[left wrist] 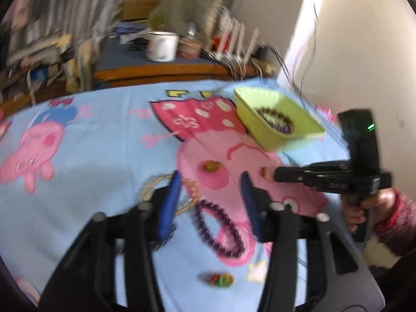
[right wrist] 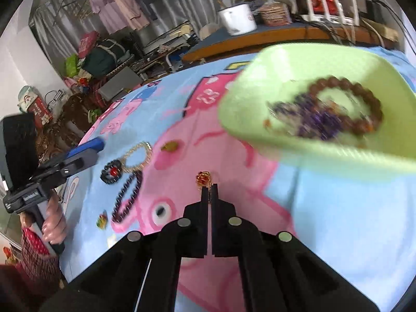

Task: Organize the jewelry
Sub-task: 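Grasp the gold ring with the right tool while the left tool grasps the amber pendant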

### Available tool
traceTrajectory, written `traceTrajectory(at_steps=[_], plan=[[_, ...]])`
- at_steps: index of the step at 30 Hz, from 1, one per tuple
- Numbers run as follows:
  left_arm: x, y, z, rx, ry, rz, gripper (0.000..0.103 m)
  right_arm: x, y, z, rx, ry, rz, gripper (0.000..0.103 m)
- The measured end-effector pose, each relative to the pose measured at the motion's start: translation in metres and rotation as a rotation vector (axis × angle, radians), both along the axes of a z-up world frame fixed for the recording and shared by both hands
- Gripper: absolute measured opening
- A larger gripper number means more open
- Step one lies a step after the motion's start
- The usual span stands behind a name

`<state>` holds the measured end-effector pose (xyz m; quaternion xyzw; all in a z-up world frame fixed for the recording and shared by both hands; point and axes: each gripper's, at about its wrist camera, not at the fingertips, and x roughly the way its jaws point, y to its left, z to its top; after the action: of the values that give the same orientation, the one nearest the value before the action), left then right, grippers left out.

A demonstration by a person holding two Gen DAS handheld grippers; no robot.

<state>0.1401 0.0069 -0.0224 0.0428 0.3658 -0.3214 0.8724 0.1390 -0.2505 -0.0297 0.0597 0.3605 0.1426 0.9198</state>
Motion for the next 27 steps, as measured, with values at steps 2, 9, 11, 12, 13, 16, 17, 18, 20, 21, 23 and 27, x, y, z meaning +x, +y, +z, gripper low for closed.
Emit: traceTrajectory(at_steps=[2,9,11,12,13,16,17,18,20,21,23,27], plan=[[0.007,-0.024,-0.008,0.070,0.005,-0.037,0.048,-0.006,-0.002,-0.002,-0.006,-0.014,0.000,0.000],[0.035,-0.064,-0.034,0.254,0.022,-0.028,0.039,-0.012,0.016,0.003,-0.180,-0.051,0.056,0.000],[0.037,-0.068,-0.039,0.271,0.044,-0.041,0.015,-0.013,0.023,0.003,-0.218,-0.061,0.070,0.010],[0.038,-0.068,-0.040,0.265,0.040,-0.043,0.013,-0.015,0.025,0.003,-0.246,-0.075,0.075,0.016],[0.036,-0.068,-0.041,0.261,0.038,-0.048,0.008,-0.017,0.028,0.003,-0.267,-0.089,0.085,0.019],[0.031,-0.067,-0.041,0.250,0.039,-0.056,0.005,-0.015,0.034,0.003,-0.317,-0.105,0.095,0.019],[0.029,-0.066,-0.040,0.238,0.047,-0.062,0.005,-0.011,0.035,0.002,-0.331,-0.103,0.088,0.019],[0.025,-0.065,-0.039,0.226,0.051,-0.070,0.004,-0.007,0.035,0.001,-0.333,-0.097,0.088,0.019],[0.017,-0.065,-0.038,0.213,0.049,-0.082,0.004,0.003,0.034,-0.001,-0.334,-0.071,0.087,0.017],[0.013,-0.065,-0.037,0.209,0.046,-0.086,0.004,0.005,0.034,-0.001,-0.335,-0.070,0.086,0.009],[0.008,-0.064,-0.035,0.197,0.048,-0.088,0.004,0.005,0.034,-0.001,-0.332,-0.068,0.092,0.000],[-0.001,-0.063,-0.026,0.155,0.050,-0.101,0.004,-0.012,0.031,0.001,-0.297,-0.085,0.093,0.000]])
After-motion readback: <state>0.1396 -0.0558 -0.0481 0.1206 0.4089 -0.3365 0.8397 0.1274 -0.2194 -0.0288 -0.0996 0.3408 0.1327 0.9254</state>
